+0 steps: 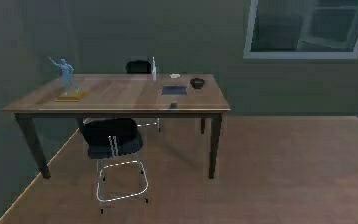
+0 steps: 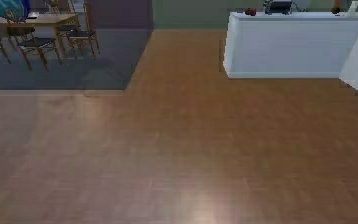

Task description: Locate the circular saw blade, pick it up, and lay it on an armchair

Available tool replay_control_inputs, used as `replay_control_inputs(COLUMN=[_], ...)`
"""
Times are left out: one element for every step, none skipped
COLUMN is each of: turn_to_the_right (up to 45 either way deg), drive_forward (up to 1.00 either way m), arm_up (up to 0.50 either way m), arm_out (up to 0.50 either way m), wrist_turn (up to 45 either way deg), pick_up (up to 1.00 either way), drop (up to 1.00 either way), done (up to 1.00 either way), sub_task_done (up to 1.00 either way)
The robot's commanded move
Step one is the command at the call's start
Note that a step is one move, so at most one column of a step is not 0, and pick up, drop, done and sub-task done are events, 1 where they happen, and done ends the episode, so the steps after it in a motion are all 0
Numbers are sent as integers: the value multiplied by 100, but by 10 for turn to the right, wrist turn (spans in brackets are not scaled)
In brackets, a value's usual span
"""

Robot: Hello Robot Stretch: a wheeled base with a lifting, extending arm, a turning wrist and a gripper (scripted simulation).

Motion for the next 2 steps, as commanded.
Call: replay_control_inputs(turn_to_the_right=[450,450], drive_forward=[0,0], arm_up=[0,0], arm_out=[0,0], wrist_turn=[0,0], pick_up=[0,0], drop=[0,0], done=[0,0], sub_task_done=[0,0])
